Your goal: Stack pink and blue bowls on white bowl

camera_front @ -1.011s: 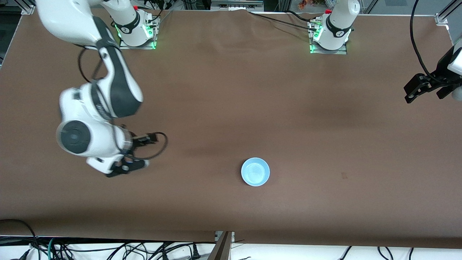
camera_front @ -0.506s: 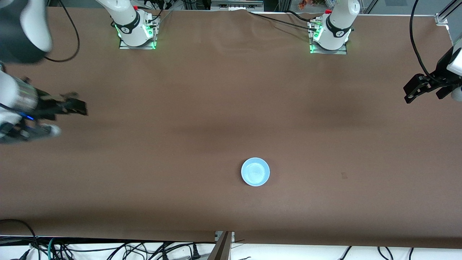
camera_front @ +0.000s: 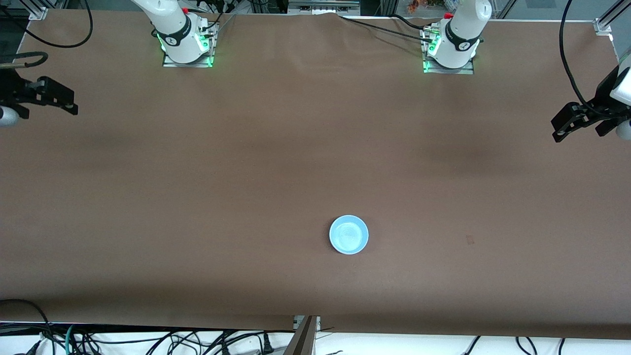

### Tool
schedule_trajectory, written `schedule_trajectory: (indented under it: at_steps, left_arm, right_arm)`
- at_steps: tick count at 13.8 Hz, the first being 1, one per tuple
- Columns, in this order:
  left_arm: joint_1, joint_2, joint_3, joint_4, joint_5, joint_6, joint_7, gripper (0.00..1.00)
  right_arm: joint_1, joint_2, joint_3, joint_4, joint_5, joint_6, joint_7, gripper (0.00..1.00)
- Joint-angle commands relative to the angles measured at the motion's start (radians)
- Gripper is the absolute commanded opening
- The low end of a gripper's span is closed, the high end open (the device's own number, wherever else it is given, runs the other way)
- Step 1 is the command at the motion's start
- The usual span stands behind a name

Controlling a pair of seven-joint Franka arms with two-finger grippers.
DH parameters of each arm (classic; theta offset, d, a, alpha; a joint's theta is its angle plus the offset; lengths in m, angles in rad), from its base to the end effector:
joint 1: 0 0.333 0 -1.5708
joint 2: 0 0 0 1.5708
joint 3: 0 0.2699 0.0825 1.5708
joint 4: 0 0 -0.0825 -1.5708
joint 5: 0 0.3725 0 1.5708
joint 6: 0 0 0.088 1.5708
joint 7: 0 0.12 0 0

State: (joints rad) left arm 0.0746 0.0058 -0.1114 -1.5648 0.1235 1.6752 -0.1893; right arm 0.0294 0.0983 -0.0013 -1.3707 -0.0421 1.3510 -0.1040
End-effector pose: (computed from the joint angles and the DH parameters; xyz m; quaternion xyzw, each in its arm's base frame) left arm 0.5567 -0.0068 0.5757 -0.9941 -0.0727 -0.0588 0.0550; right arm 0.5440 0.0096 0.5840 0.9961 0.0625 -0.0597 0.0186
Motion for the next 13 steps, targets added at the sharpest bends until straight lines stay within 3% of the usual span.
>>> schedule_trajectory:
  at_steps: [1, 6, 13]
  left_arm:
    - [0.017, -0.007, -0.005, -0.009, 0.028, 0.018, 0.019, 0.87]
    - [0.019, -0.006, -0.007, -0.021, 0.027, 0.043, 0.017, 0.87]
    - [0.017, 0.013, -0.008, -0.024, 0.007, 0.064, 0.051, 0.98]
  right_arm:
    - [-0.006, -0.049, -0.002, -0.085, -0.037, -0.012, -0.075, 1.00]
    - [-0.006, -0.049, 0.006, -0.097, -0.027, -0.030, 0.030, 1.00]
    - [-0.002, -0.029, 0.003, -0.085, -0.012, -0.035, 0.038, 1.00]
